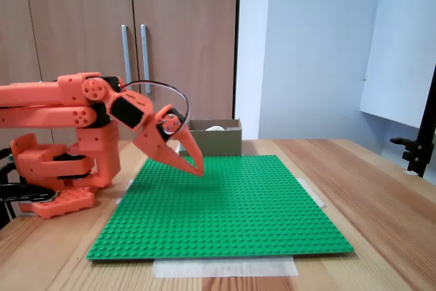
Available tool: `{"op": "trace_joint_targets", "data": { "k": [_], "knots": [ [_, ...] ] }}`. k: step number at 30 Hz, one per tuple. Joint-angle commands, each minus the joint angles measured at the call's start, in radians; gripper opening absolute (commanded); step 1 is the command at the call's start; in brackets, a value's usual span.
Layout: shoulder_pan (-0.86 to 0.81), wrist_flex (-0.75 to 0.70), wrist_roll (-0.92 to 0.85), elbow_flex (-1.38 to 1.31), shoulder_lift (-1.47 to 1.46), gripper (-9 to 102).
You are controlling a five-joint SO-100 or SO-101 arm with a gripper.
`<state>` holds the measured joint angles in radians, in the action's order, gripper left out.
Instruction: Pick the ball and put it in the box.
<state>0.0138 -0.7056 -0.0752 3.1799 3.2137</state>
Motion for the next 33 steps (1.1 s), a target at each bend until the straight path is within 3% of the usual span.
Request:
{"op": "trace_joint_targets", "data": {
  "k": [1,33],
  "knots": [
    [0.012,0.015,-0.008,0.023,0.009,-1],
    [0.005,0.014,-0.021,0.023,0.009,-1]
  ]
}}
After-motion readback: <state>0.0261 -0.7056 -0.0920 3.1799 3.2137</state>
